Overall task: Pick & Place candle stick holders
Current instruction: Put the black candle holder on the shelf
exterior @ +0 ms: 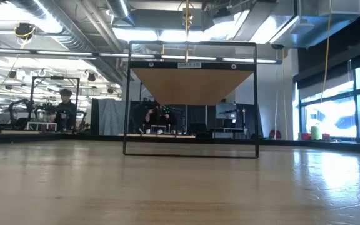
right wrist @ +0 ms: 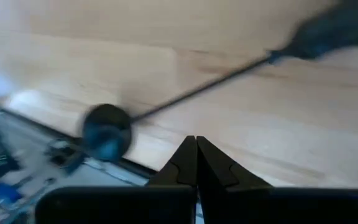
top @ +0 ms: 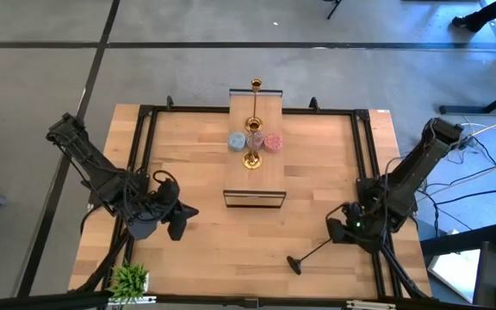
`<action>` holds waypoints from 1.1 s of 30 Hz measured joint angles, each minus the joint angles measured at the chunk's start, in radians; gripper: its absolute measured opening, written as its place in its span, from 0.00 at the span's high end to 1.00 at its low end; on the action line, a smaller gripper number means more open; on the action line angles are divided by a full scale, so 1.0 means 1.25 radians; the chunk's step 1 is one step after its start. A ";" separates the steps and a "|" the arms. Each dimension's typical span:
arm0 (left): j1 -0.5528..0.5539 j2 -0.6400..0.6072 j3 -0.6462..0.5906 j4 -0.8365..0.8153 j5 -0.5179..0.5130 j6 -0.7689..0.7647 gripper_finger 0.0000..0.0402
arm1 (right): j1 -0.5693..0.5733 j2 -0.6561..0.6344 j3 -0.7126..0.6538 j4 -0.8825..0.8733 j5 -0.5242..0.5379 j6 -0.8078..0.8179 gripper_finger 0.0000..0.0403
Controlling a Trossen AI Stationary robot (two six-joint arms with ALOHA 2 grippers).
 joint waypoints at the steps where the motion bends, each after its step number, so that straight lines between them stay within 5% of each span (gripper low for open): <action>1: 0.000 0.000 0.000 0.000 0.000 0.000 1.00 | -0.004 -0.010 -0.003 0.015 0.018 -0.006 1.00; 10: 0.000 0.000 0.000 0.001 -0.013 0.006 1.00 | 0.036 -0.013 -0.003 0.193 0.028 -0.048 1.00; 21: 0.000 0.010 0.000 -0.002 -0.037 0.021 1.00 | 0.038 0.048 -0.002 0.220 -0.089 -0.044 0.92; 26: 0.000 0.038 0.000 0.000 -0.033 0.021 1.00 | 0.020 0.093 -0.002 0.250 -0.090 -0.046 0.81; 33: 0.000 0.063 0.000 0.016 -0.012 0.015 1.00 | -0.018 0.172 -0.002 0.274 -0.103 -0.021 0.51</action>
